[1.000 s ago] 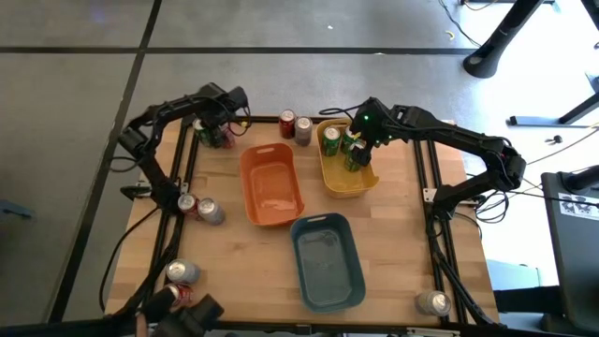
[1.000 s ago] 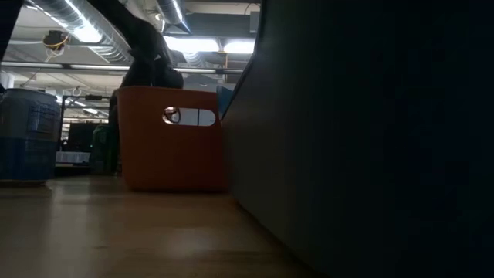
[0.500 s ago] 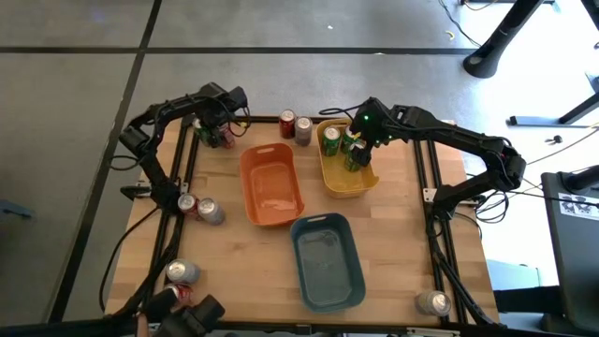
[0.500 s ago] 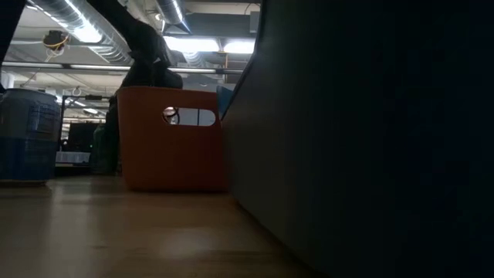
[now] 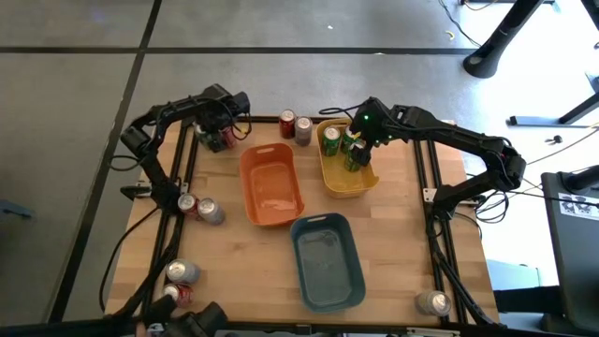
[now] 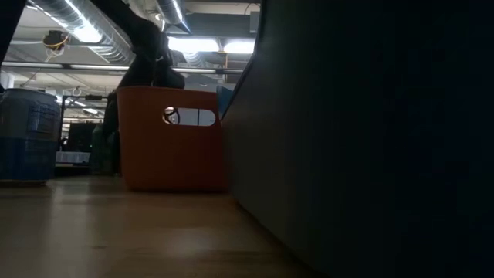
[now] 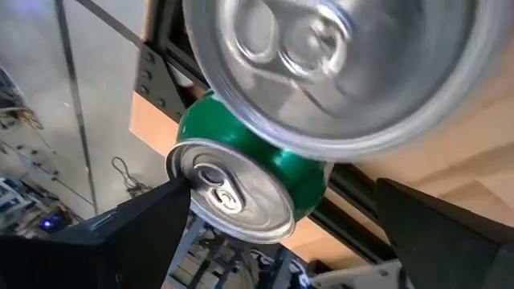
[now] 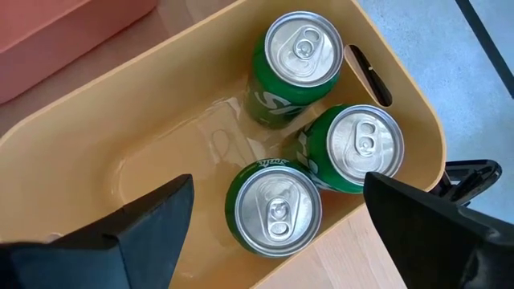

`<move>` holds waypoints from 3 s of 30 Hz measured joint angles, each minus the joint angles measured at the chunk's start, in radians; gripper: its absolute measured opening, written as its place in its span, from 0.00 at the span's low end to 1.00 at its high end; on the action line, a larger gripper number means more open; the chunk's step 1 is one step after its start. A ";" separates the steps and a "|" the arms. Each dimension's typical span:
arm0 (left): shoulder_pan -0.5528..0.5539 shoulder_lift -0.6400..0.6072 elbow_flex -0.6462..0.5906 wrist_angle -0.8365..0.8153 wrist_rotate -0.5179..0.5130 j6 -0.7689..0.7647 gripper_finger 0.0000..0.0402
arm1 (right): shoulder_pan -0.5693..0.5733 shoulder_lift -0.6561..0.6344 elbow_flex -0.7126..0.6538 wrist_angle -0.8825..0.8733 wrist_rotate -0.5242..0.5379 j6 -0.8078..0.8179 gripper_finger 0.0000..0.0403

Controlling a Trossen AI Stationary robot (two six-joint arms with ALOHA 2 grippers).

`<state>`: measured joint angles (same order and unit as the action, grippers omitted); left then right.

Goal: Sort soda cans
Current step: Put the green soda can into the yellow bin

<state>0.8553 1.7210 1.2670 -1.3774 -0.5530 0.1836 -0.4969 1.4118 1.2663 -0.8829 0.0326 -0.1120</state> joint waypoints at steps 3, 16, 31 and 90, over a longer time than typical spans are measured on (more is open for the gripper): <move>-0.001 -0.008 0.013 0.001 0.008 -0.020 0.95 | 0.000 0.000 0.000 0.001 0.000 -0.001 0.90; 0.043 -0.011 0.031 0.050 -0.013 -0.068 0.95 | 0.000 0.000 0.000 0.003 0.000 -0.002 0.90; 0.062 0.006 -0.005 0.064 0.074 0.033 0.95 | 0.000 0.000 0.000 0.002 0.000 -0.002 0.90; -0.169 -0.173 0.189 -0.194 0.128 -0.184 0.74 | 0.000 -0.212 0.000 -0.097 -0.034 0.119 0.90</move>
<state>0.6861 1.5482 1.4560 -1.5718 -0.4246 0.0000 -0.4969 1.1994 1.2667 -0.9803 -0.0013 0.0071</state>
